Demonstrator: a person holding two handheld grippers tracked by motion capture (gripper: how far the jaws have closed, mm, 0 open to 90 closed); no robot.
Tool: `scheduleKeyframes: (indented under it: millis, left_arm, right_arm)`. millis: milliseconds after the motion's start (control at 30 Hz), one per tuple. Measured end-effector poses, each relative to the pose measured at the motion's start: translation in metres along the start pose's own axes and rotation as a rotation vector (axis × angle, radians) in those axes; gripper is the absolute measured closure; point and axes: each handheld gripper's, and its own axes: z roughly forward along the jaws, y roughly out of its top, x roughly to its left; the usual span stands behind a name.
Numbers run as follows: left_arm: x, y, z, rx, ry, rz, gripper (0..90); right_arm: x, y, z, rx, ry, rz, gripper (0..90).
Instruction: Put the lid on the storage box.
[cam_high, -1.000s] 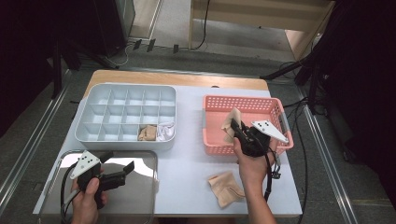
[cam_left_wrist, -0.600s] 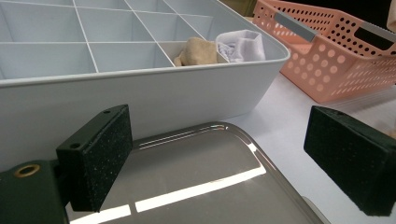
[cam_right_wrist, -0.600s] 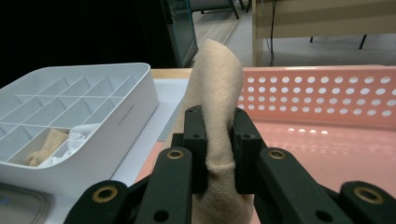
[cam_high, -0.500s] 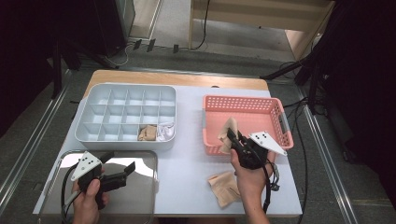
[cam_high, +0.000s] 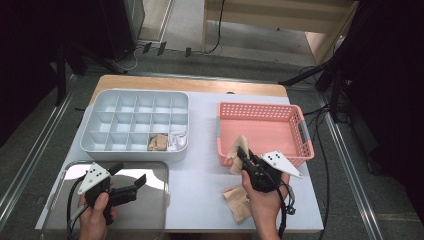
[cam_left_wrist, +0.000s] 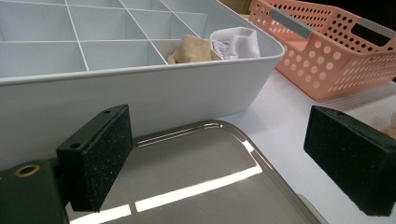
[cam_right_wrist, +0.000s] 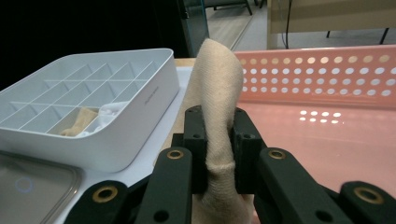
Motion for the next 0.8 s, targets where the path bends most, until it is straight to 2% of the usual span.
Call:
scheduleKeyframes:
  millis: [800]
  left_arm:
    - [-0.001,0.0,0.0,0.005,-0.005,0.0,8.5]
  right_arm:
    - [0.029,-0.034,0.006,0.062,0.069,-0.011,80.4]
